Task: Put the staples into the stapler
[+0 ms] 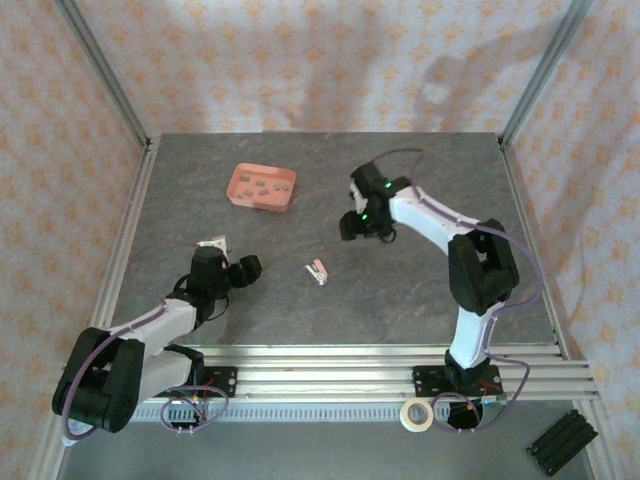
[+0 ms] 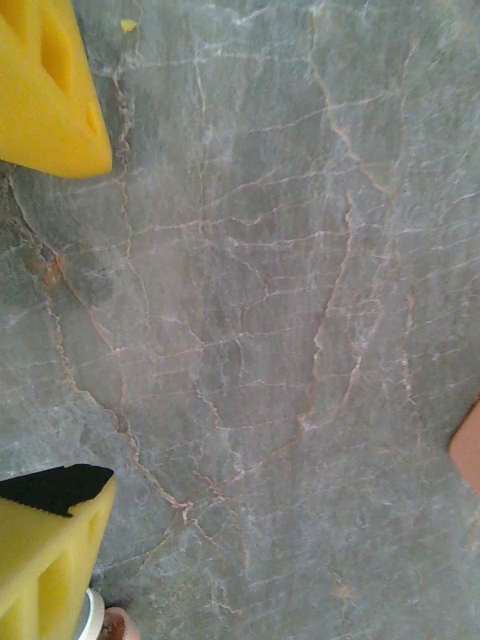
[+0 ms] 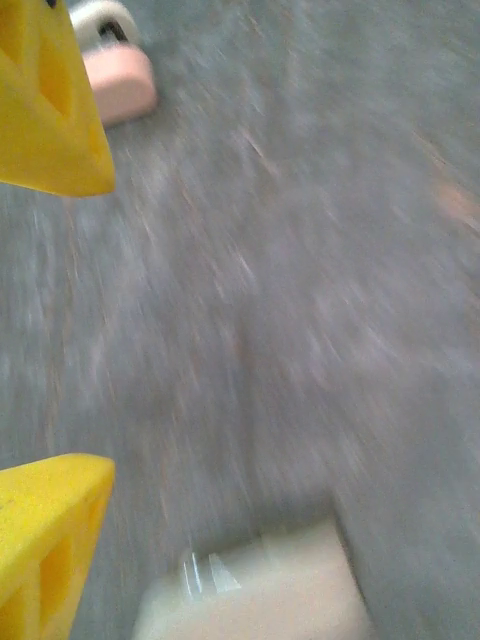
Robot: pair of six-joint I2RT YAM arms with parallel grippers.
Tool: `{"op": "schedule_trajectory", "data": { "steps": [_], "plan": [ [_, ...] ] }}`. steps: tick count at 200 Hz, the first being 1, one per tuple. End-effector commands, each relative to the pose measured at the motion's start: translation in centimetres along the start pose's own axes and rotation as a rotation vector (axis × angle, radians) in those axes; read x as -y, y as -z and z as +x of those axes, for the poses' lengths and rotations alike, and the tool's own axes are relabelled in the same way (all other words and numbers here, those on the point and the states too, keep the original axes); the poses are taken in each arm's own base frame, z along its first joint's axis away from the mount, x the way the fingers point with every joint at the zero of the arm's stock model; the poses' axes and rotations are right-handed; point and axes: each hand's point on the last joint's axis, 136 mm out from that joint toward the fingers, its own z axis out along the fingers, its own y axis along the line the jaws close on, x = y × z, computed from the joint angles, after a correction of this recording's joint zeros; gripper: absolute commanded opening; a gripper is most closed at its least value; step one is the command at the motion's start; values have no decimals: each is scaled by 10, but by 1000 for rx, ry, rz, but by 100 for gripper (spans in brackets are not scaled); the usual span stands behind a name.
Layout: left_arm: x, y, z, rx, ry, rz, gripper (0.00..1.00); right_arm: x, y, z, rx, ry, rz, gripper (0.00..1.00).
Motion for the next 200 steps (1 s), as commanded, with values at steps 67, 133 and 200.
{"op": "schedule_trajectory", "data": {
  "steps": [67, 133, 200],
  "plan": [
    [22, -10, -13, -7, -39, 74, 74, 69, 2, -32, -101, 168, 179, 69],
    [27, -17, -12, -14, -36, 104, 72, 64, -23, -12, -223, 182, 119, 63],
    [31, -24, -7, -47, -42, 128, 68, 70, -38, -3, -279, 187, 145, 54]
  ]
}}
